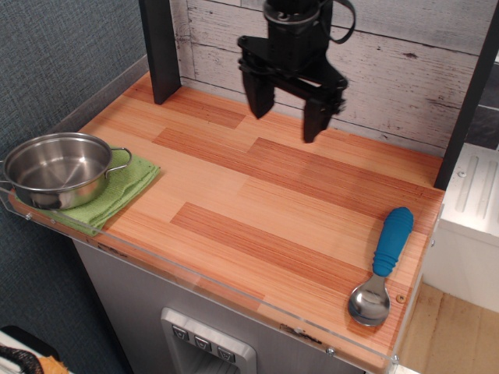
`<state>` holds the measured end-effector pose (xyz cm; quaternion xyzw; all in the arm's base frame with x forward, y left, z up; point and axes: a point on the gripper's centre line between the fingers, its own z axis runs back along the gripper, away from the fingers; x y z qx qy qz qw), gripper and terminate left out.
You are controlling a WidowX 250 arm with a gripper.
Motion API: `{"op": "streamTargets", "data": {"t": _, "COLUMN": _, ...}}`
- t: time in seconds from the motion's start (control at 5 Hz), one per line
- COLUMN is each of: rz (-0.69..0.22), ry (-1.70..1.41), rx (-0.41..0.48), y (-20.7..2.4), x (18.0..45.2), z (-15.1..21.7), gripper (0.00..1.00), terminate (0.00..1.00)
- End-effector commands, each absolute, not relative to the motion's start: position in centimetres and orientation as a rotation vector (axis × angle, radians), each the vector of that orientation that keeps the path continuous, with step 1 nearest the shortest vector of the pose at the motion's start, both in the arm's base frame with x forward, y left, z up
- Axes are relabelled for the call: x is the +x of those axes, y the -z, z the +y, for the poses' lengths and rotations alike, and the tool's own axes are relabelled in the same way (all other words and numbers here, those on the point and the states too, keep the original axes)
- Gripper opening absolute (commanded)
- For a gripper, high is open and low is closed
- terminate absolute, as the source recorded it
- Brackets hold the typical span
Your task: Place the vessel on the green cloth
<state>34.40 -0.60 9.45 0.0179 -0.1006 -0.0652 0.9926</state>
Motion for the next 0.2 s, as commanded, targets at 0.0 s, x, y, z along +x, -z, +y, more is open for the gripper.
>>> {"op": "streamTargets", "data": {"t": 0.0, "rz": -0.253, "ry": 0.115, "rx": 0.039, "y": -11.22, "x": 34.67, "z": -0.52, "gripper": 1.00, "terminate": 1.00}}
